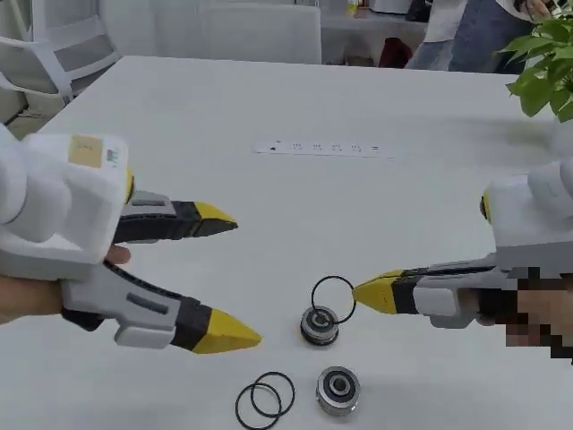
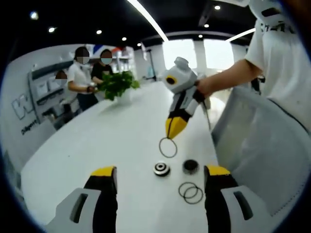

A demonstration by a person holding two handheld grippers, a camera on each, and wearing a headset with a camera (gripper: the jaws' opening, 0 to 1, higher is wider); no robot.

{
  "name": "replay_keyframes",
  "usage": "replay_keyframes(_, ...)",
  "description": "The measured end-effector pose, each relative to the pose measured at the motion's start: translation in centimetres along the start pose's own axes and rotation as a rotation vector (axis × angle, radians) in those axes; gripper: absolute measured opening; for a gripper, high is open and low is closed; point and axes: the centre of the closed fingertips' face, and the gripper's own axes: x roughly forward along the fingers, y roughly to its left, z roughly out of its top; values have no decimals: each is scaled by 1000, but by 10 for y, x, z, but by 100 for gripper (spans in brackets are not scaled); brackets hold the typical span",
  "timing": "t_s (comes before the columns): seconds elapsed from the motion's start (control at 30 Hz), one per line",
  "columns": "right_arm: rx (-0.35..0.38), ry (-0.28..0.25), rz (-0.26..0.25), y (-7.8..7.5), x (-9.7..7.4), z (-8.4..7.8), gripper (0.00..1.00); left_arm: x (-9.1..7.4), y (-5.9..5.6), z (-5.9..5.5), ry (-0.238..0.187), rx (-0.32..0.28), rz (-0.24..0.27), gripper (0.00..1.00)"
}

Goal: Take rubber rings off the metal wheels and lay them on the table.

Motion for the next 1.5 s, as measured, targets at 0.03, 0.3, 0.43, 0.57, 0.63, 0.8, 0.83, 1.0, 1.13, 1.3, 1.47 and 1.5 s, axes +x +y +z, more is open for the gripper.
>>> replay_keyframes(0.03,1,-7,2,1,-2,2,0,-4,1,-4,11,0,14,77)
replay_keyframes(0.3,-39,-23,19,19,-17,13,0,-33,-4,-22,30,-64,78,86)
replay_keyframes(0.43,-74,-15,28,29,-19,16,0,-49,-6,-32,31,-103,124,88)
replay_keyframes(0.57,-110,-6,48,41,-20,19,0,-66,-10,-43,32,-145,172,89)
replay_keyframes(0.63,-124,1,62,47,-19,20,0,-73,-12,-48,39,-159,188,89)
replay_keyframes(0.8,-155,11,88,59,-14,23,0,-87,-17,-63,54,-205,236,89)
replay_keyframes(0.83,-161,14,96,62,-11,23,0,-90,-19,-66,53,-218,245,89)
replay_keyframes(1.0,-199,41,117,71,1,18,0,-96,-27,-74,49,-254,277,89)
replay_keyframes(1.13,-234,72,132,76,13,12,0,-102,-33,-78,44,-280,304,88)
replay_keyframes(1.3,-254,105,156,82,25,5,0,-107,-39,-85,45,-298,318,88)
replay_keyframes(1.47,-267,138,174,85,37,-4,0,-118,-37,-87,14,-342,349,85)
replay_keyframes(1.5,-266,147,176,85,40,-6,0,-120,-37,-87,14,-338,352,86)
